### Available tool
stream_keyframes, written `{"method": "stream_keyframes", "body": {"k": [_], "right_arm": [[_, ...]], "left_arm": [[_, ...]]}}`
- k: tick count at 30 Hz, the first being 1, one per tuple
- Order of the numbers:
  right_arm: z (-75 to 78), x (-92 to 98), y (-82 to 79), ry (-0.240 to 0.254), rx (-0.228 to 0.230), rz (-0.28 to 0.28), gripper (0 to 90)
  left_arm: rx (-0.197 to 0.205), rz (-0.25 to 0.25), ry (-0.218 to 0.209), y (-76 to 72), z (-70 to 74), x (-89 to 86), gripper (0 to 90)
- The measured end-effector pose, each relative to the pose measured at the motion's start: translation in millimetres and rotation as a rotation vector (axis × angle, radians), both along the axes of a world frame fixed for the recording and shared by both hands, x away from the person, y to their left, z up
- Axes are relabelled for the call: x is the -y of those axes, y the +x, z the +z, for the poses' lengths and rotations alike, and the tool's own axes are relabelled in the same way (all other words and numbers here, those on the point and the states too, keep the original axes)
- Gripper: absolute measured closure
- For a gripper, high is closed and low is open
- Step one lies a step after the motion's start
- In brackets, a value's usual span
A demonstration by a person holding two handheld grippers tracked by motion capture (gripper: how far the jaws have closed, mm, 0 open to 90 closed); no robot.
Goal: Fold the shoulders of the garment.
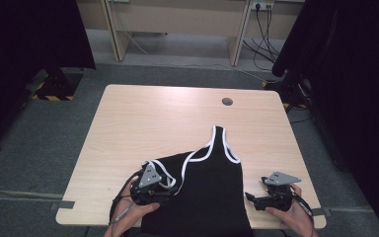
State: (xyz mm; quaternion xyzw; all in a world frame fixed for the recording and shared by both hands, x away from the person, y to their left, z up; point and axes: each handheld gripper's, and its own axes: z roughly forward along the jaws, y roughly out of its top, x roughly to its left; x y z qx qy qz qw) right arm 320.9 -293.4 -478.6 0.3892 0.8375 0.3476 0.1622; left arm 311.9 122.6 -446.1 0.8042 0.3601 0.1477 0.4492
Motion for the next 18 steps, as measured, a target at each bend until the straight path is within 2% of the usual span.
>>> {"method": "stream_keyframes", "body": {"k": [3,6,7,8,12,16,17,18], "right_arm": [[0.0,0.0,0.0,0.0,0.0,0.0,12.6],[0.0,-0.1,0.1,0.0,0.0,0.002,12.5],[0.0,-0.1,0.1,0.0,0.001,0.002,12.6],[0.0,-0.1,0.1,0.0,0.0,0.002,12.5],[1.7,-0.9,1.2,-0.01,-0.016,0.005,12.6],[4.0,-1.2,5.2,-0.007,-0.039,0.004,13.9],[4.6,-0.9,6.4,0.002,-0.045,0.002,14.3],[5.6,-0.5,8.3,0.005,-0.043,0.002,14.3]], "left_arm": [[0.013,0.02,-0.022,8.8,8.3,0.8,32.4],[0.003,0.051,-0.011,20.5,7.2,1.0,30.2],[-0.009,0.06,-0.001,24.1,4.4,0.6,29.1],[-0.044,0.065,0.019,29.0,-3.1,0.0,27.6],[-0.079,0.07,0.079,28.1,-17.2,0.5,22.6],[-0.091,0.081,0.092,27.0,-22.4,-2.5,19.2],[-0.096,0.087,0.113,26.7,-25.9,-4.0,18.2],[-0.096,0.087,0.113,26.7,-25.9,-4.0,17.5]]}}
